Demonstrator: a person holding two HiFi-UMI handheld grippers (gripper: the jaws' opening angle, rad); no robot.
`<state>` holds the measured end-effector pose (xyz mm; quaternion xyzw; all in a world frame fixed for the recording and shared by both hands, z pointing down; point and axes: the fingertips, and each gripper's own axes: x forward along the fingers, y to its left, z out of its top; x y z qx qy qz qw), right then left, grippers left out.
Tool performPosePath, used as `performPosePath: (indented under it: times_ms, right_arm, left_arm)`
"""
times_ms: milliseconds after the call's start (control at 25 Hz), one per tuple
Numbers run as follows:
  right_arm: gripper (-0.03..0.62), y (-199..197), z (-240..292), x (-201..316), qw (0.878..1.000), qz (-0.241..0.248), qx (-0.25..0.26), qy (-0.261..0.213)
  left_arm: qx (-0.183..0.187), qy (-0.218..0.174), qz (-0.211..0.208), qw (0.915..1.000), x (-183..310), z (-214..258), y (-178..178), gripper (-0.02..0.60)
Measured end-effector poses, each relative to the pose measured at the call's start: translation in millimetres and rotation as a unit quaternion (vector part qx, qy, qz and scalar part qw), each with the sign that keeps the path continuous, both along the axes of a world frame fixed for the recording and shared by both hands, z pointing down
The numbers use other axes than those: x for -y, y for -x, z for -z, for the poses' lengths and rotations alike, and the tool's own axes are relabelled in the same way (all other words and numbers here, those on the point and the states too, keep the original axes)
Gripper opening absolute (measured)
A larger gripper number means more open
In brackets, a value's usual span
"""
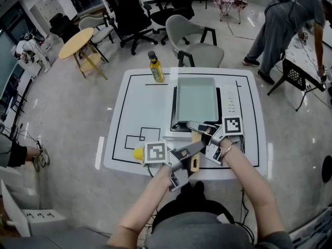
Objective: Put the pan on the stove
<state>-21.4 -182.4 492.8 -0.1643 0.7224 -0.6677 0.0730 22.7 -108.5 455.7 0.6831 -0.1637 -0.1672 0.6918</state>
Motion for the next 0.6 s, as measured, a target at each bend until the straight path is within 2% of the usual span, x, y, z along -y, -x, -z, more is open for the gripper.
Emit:
performPosePath:
  times_ms: [400, 600]
  right_arm:
    - [0.172, 0, 0, 0, 1.0, 0.0, 0.002, 0.001]
    - [0.172, 0, 1, 2, 1.0, 0.001, 0.003, -0.001]
  left_arm:
    - [0.016, -0.018, 0.019, 0.9995, 5, 1, 12, 0.113]
    - [0.049, -0.03, 0.041, 0.9975, 10, -3, 29, 0.113]
